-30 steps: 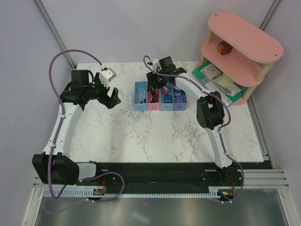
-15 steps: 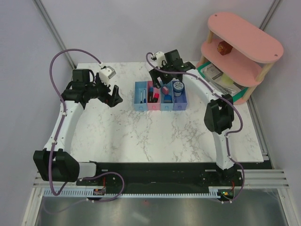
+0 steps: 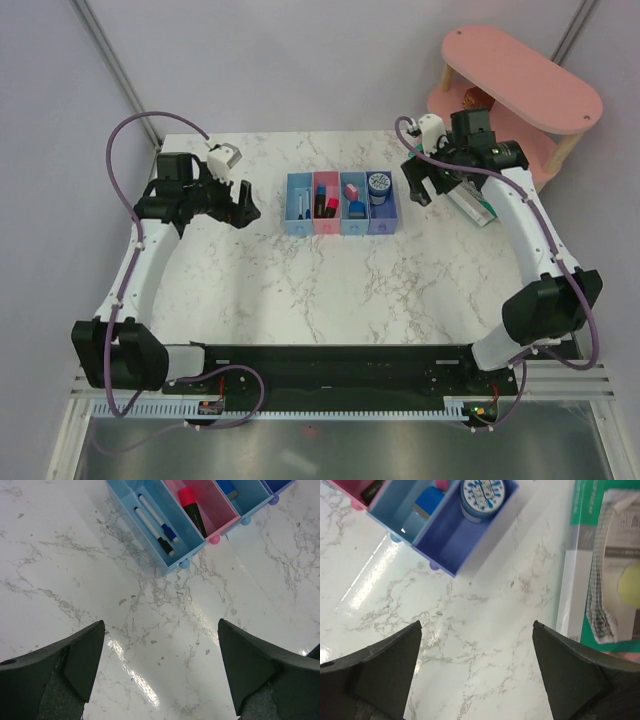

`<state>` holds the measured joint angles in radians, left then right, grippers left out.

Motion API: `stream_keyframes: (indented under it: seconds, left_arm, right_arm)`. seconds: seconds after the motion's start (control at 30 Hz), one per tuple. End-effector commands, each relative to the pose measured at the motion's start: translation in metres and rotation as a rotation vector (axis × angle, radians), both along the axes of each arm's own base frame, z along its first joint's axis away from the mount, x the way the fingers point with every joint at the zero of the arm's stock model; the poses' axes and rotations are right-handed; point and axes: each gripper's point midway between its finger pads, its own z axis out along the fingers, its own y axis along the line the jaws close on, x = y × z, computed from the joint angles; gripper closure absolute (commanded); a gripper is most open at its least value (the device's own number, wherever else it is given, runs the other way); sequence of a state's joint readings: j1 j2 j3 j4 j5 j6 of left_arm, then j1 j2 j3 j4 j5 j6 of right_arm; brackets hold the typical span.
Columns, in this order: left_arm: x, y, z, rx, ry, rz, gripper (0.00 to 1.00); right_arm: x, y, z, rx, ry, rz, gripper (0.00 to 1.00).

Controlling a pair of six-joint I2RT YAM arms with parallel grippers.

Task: Sort the stationery into containers
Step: Reset both arms

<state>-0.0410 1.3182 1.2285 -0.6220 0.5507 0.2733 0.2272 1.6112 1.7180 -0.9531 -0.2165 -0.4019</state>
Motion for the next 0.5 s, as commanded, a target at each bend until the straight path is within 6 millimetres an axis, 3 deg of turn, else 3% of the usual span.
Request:
stream_keyframes:
  seconds: [0.0,0.07,0.1,0.13,0.17,0.33,0.47]
  left_arm:
    - [-0.011,0.009,0.014,0.006,-0.086,0.063,0.00]
    - [-0.019,0.011,0.031,0.015,-0.181,0.058,0.00]
    - [-0.024,0.011,0.026,0.021,-0.189,0.060,0.00]
    - [-0.030,0.013,0.036,0.021,-0.232,0.064,0.00]
    - [-0.032,0.014,0.036,0.025,-0.242,0.074,0.00]
    - [-0.049,0.018,0.043,0.025,-0.284,0.100,0.00]
    - [-0.058,0.016,0.039,0.002,-0.278,0.101,0.00]
  right_arm:
    - [-0.029,-0.037,0.005,0.070,0.004,-0.040,0.02]
    - [-0.036,-0.045,-0.003,0.089,0.008,-0.059,0.02]
    - [-0.041,-0.049,0.003,0.097,-0.020,-0.065,0.02]
    - [-0.041,-0.049,0.004,0.099,-0.038,-0.066,0.02]
    - [-0.046,-0.049,-0.005,0.105,-0.021,-0.073,0.02]
    - [-0.059,-0.043,-0.012,0.145,-0.014,-0.071,0.02]
    - [-0.061,-0.041,-0.009,0.166,-0.033,-0.076,0.02]
